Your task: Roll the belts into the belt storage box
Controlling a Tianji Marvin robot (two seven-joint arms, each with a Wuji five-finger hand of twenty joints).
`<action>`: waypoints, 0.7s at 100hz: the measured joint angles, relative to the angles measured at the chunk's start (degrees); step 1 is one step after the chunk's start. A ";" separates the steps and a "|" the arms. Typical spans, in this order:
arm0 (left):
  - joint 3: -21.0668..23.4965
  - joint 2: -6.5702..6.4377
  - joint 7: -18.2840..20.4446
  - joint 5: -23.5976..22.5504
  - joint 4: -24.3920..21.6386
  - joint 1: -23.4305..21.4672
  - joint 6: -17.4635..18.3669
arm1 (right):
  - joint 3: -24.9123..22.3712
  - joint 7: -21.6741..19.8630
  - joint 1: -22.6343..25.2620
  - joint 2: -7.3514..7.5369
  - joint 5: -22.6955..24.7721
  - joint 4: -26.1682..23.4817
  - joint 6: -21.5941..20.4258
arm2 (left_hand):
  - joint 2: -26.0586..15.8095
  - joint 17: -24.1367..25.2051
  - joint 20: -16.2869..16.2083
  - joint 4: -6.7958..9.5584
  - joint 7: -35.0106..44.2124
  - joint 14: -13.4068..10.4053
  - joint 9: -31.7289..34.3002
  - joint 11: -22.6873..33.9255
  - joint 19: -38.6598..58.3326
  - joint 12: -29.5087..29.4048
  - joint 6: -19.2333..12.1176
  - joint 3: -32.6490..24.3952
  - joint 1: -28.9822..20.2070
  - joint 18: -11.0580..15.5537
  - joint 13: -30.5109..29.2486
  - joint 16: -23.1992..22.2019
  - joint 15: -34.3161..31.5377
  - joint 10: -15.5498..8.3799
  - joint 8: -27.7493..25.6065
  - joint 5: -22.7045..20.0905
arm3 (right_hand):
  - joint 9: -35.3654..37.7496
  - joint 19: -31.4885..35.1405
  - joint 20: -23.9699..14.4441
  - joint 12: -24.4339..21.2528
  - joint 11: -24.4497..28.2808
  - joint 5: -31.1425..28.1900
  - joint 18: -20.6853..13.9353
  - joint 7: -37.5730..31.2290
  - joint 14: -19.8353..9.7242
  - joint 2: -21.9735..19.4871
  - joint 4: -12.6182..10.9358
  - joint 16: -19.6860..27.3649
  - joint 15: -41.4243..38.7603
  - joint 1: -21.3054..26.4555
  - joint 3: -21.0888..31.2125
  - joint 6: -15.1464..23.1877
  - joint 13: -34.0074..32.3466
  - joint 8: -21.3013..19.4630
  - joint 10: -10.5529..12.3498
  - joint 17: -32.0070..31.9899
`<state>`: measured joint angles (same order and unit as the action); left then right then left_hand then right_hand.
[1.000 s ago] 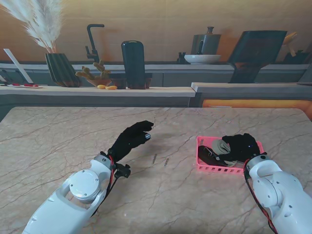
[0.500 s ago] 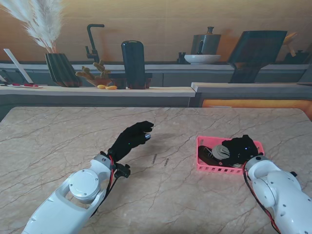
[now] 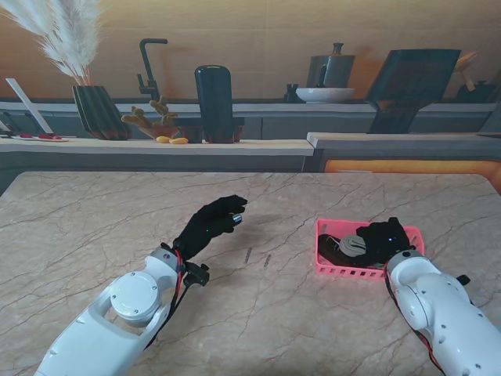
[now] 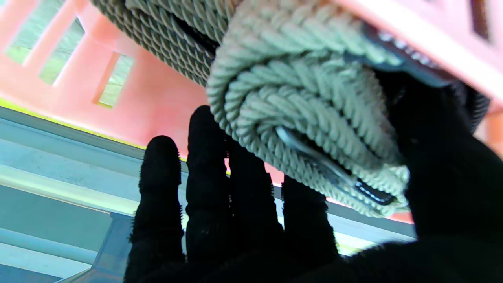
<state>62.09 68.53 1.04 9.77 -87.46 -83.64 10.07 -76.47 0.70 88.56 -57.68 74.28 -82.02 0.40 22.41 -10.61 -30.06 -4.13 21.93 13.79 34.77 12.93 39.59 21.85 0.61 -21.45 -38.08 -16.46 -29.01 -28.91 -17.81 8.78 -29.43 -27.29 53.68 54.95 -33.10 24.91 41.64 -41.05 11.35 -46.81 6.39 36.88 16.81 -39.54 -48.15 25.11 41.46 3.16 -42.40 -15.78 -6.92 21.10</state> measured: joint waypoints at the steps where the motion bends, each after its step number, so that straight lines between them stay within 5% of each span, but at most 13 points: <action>1: 0.00 0.00 0.00 0.00 0.00 0.00 -0.01 | 0.02 -0.02 0.00 0.00 -0.04 0.01 0.07 | 0.00 0.00 -0.01 0.00 0.00 0.00 0.01 0.00 0.00 0.00 0.00 0.00 0.00 0.00 0.00 0.00 0.00 0.00 0.00 0.00 | -0.34 0.00 0.00 0.00 -0.03 0.01 0.00 0.48 0.01 0.00 0.00 0.03 0.00 -0.06 0.30 -0.06 0.00 -0.65 -0.05 -0.10; 4: 0.02 0.00 0.00 0.00 0.00 0.00 -0.04 | 0.07 -0.16 0.00 0.00 -0.13 0.02 0.26 | 0.00 0.00 -0.24 0.00 0.00 0.00 0.03 0.00 0.02 0.01 0.00 0.01 0.00 -0.01 0.00 -0.01 -0.02 0.00 0.00 -0.02 | -1.51 0.00 0.00 0.00 -0.22 0.02 -0.01 2.34 0.06 -0.02 -0.15 0.12 0.47 -1.24 2.03 -0.14 0.98 -3.03 -0.14 -0.58; 11: 0.06 0.00 -0.06 0.00 -0.03 0.00 -0.16 | 0.07 -0.86 0.10 -0.03 -0.14 -0.10 0.86 | -0.01 -0.02 -0.37 0.00 0.00 0.00 0.22 0.00 0.07 0.07 0.00 0.02 0.00 -0.02 -0.01 -0.04 -0.55 0.00 -0.02 -0.87 | -4.06 0.00 0.00 0.00 -1.56 0.11 -0.02 7.70 0.23 -0.79 -4.98 0.85 2.21 -4.19 4.53 -0.40 2.20 -10.91 -0.88 -1.30; 18: 0.07 0.00 -0.25 -0.02 -0.10 -0.03 -0.29 | 0.06 -1.15 0.29 -0.06 -0.04 -0.38 1.30 | -0.03 -0.14 -0.38 0.00 0.00 0.00 0.30 0.00 0.59 0.27 0.00 0.04 -0.73 -0.03 -0.03 -0.09 -0.62 0.00 -0.05 -0.87 | -6.77 -0.09 0.00 0.01 -1.94 1.46 -0.02 8.97 0.41 -1.25 -6.65 1.32 3.40 -4.80 4.49 -0.54 3.88 -13.79 -1.58 -2.06; 70: 0.21 0.10 -1.43 -0.47 -0.32 -0.20 -0.93 | -1.01 2.79 2.45 -0.69 -1.06 -0.59 2.76 | -1.36 -0.70 -0.40 0.03 1.15 0.00 1.60 0.70 1.54 0.93 0.01 -0.02 -3.65 -0.05 -0.89 -0.78 -2.04 0.02 -0.77 -1.82 | -13.75 -0.68 -0.49 0.02 -2.81 7.99 -0.03 13.06 0.84 -8.93 -8.16 2.01 4.30 -9.68 -0.87 -0.98 7.01 -15.73 -3.14 -4.29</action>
<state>62.30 68.63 -0.39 9.31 -87.78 -83.84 9.14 -77.48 3.48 91.01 -58.37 73.22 -82.61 3.16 21.05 -11.30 -30.46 -4.11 23.08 13.79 36.37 13.64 41.14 22.78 0.62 -21.47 -41.73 -16.51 -29.90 -29.68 -19.84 8.80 -30.20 -29.11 39.93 54.26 -33.60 24.93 38.83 -33.06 11.32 -33.76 7.23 27.95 8.65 -37.53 -43.86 15.43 40.59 2.18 -35.39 -31.51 -10.06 16.82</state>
